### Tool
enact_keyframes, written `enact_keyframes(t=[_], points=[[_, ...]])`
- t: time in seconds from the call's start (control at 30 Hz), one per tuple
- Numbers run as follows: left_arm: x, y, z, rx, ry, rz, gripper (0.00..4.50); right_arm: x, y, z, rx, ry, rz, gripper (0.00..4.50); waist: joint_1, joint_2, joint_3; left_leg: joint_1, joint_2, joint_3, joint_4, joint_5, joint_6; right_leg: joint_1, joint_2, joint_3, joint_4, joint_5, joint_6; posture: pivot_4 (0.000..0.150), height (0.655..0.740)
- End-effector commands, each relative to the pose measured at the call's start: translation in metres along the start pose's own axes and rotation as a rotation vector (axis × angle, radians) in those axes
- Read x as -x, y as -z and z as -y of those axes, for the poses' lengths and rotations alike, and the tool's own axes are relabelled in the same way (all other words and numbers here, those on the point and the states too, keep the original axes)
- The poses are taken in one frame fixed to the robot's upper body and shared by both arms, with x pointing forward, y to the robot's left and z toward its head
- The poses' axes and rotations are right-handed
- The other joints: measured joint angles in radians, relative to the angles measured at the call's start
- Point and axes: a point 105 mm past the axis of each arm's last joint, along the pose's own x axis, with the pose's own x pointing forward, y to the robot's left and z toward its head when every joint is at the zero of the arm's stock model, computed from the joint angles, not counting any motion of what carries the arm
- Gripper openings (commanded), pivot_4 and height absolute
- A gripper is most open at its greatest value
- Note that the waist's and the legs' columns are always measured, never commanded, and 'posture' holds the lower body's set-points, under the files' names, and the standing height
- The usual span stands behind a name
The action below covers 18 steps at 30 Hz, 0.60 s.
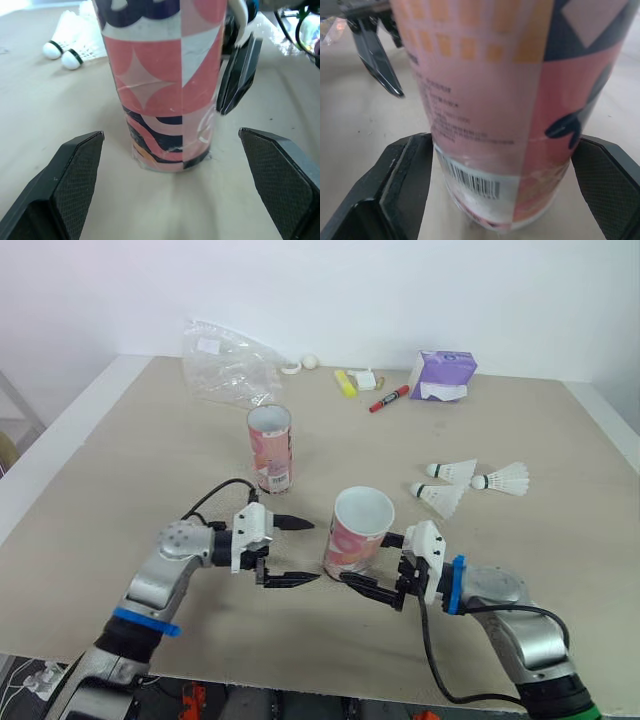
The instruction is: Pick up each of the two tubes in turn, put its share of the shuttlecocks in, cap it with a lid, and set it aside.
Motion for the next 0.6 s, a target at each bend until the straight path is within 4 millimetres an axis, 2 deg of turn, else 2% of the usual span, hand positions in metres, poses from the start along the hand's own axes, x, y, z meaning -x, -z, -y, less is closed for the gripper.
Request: enact_keyframes(t=[0.03,0.3,0.6], points=[[0.008,-0.016,-0.001,0.007,-0.032,0.056,4.50,-0.006,-0.009,0.001,0.029,-0.001,0.043,4.49,0.000,0.000,0.000,0.000,0.000,0.000,0.000,0.000,0.000,0.000,0.000,0.000,0.000,0.000,0.000,0.150,0.7400],[0.008,-0.013,0.005,0.032,-0.044,0.060,4.50,-0.021,-0.013,0.001,0.008,0.004,0.099,4.49,-0.001,0.000,0.000,0.001,0.001,0.000,0.000,0.002,-0.003,0.000,0.003,0.001,0.000,0.001,-0.001,0.150,0.7400],[0.009,-0.004,0.007,-0.001,-0.044,0.027,4.50,-0.031,-0.007,0.001,0.020,0.005,0.107,4.49,-0.004,0.000,0.000,0.001,0.003,-0.001,0.000,0.004,-0.006,0.000,0.005,0.001,0.001,0.002,-0.002,0.150,0.7400]])
